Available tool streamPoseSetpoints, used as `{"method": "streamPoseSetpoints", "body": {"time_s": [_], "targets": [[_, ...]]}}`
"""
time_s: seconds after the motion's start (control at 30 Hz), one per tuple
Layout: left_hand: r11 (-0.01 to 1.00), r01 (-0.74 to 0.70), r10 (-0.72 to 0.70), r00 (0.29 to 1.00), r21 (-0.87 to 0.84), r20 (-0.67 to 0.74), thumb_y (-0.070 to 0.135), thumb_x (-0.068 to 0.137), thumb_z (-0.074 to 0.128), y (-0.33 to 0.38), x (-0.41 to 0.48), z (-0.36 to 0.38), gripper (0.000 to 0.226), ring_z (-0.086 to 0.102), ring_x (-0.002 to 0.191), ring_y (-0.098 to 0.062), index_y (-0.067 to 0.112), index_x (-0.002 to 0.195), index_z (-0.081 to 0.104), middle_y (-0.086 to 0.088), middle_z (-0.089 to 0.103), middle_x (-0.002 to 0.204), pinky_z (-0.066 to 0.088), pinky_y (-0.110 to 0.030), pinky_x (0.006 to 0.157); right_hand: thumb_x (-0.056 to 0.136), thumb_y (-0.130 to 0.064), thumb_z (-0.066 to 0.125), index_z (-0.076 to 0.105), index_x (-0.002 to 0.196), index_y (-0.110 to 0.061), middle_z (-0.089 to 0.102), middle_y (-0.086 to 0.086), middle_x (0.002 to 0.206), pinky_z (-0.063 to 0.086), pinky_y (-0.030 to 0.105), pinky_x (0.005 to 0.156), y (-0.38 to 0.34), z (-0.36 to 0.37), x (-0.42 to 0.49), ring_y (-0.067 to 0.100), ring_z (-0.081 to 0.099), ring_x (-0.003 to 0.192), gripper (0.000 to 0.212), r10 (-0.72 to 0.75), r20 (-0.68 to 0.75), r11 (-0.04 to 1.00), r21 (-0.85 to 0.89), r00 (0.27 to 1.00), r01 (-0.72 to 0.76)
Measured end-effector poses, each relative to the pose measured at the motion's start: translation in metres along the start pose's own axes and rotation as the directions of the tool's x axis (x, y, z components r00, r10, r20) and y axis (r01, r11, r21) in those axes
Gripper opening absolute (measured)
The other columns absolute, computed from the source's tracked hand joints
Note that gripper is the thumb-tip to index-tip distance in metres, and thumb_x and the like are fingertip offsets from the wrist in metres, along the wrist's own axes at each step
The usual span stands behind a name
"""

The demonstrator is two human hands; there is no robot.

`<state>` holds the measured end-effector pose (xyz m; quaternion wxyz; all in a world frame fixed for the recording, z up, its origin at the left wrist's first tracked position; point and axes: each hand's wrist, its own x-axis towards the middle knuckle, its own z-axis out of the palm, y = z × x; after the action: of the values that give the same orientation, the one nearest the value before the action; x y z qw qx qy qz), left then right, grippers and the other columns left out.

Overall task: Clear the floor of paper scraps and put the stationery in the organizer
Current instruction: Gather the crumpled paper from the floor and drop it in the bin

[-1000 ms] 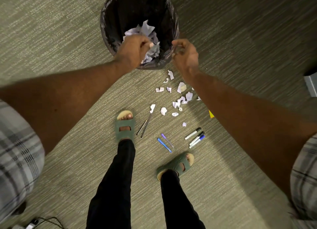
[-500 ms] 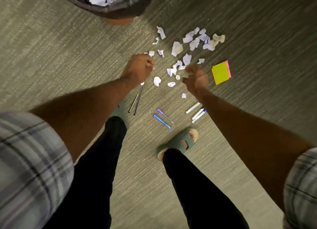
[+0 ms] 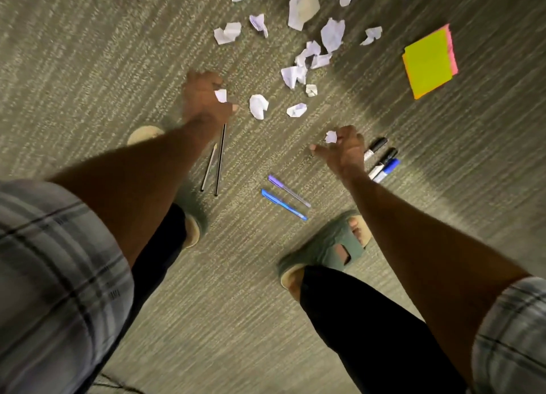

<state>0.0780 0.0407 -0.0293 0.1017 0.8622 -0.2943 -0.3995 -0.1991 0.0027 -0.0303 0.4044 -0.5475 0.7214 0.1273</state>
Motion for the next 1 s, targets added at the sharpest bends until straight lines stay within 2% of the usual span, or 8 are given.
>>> {"method": "streamPoseSetpoints", "body": {"time_s": [0.17,0.3,0.47,0.63,0.77,0.9,0.93,1.0], "targets": [[0.991,-0.122,0.123,0.992,-0.052,0.016,0.003,0.074,0.081,-0.021,0.026,0.0,0.022,0.056,0.075,-0.011,0.014,0.088,0.068,-0.01,0.063,0.101,0.05,-0.025,0.068,0.083,0.006,0.065,0.059,0.095,-0.008,0.062,0.021,0.108,0.05,0.015,0.063,-0.03,0.016,0.019,0.023,0.059,0.082,0.019,-0.099,-0.137,0.954,0.269,0.986,0.133],[0.95,-0.202,0.206,0.979,-0.24,-0.009,-0.005,0.082,0.07,-0.017,0.02,0.007,0.025,0.055,0.065,0.003,0.015,0.096,0.067,-0.005,0.062,0.093,0.049,-0.017,0.064,0.088,0.006,0.058,0.062,0.1,0.006,0.059,0.021,0.103,0.051,0.031,0.077,-0.067,0.004,0.03,0.025,0.057,0.086,0.013,-0.283,-0.249,0.882,0.313,0.926,0.353],[0.917,-0.321,0.357,0.925,-0.236,0.131,0.006,0.087,0.071,0.004,-0.007,0.027,0.037,0.056,0.091,-0.013,0.011,0.122,0.062,-0.012,0.056,0.112,0.057,-0.038,0.078,0.091,-0.019,0.061,0.068,0.104,0.0,0.062,0.02,0.11,0.044,0.03,0.087,-0.089,-0.044,0.074,0.029,0.06,0.101,0.024,-0.359,-0.524,0.896,0.037,0.772,0.442],[0.839,-0.414,0.346,0.907,0.354,0.241,0.033,0.075,0.083,0.016,-0.024,0.044,0.075,0.039,0.131,-0.024,0.034,0.14,0.045,-0.004,0.035,0.142,0.049,-0.036,0.101,0.074,-0.081,0.057,0.025,0.154,-0.024,0.019,0.013,0.162,0.018,0.036,0.125,-0.088,-0.061,0.108,0.029,0.019,0.151,0.103,-0.364,-0.093,0.911,-0.243,0.927,0.334],[0.87,-0.441,0.409,0.895,0.219,0.177,0.016,0.094,0.066,0.02,-0.016,0.038,0.031,0.05,0.118,-0.021,0.021,0.124,0.063,-0.008,0.048,0.134,0.046,-0.029,0.101,0.062,-0.098,0.036,-0.01,0.155,-0.033,-0.012,0.014,0.165,0.006,0.059,0.123,-0.095,-0.024,0.099,0.039,-0.007,0.152,0.122,-0.48,0.158,0.604,-0.653,0.863,0.456],[0.859,-0.476,0.477,0.878,0.188,0.042,0.015,0.095,0.063,0.029,0.0,0.021,0.019,0.054,0.117,-0.017,0.016,0.113,0.07,-0.006,0.057,0.127,0.039,-0.021,0.101,0.086,-0.081,0.03,-0.007,0.157,-0.026,-0.007,0.011,0.166,0.008,0.057,0.123,-0.089,0.023,0.071,0.037,-0.006,0.153,0.098,-0.61,0.325,0.332,-0.723,0.723,0.605],[0.873,-0.461,0.467,0.884,0.159,0.001,0.016,0.094,0.065,0.033,0.006,0.017,0.018,0.055,0.118,-0.02,0.015,0.111,0.071,-0.008,0.059,0.125,0.039,-0.023,0.1,0.095,-0.065,0.033,-0.003,0.158,-0.023,-0.006,0.01,0.166,0.009,0.056,0.123,-0.08,0.032,0.059,0.036,-0.005,0.153,0.083,-0.661,0.35,0.189,-0.778,0.664,0.599],[0.901,-0.417,0.427,0.901,0.12,-0.073,0.018,0.092,0.067,0.04,0.018,0.008,0.018,0.056,0.118,-0.021,0.013,0.108,0.071,-0.009,0.061,0.123,0.039,-0.025,0.099,0.099,-0.02,0.044,0.009,0.157,-0.019,0.001,0.01,0.166,0.018,0.053,0.123,-0.062,0.041,0.041,0.037,0.001,0.153,0.068,-0.72,0.332,0.151,-0.782,0.609,0.605]]}}
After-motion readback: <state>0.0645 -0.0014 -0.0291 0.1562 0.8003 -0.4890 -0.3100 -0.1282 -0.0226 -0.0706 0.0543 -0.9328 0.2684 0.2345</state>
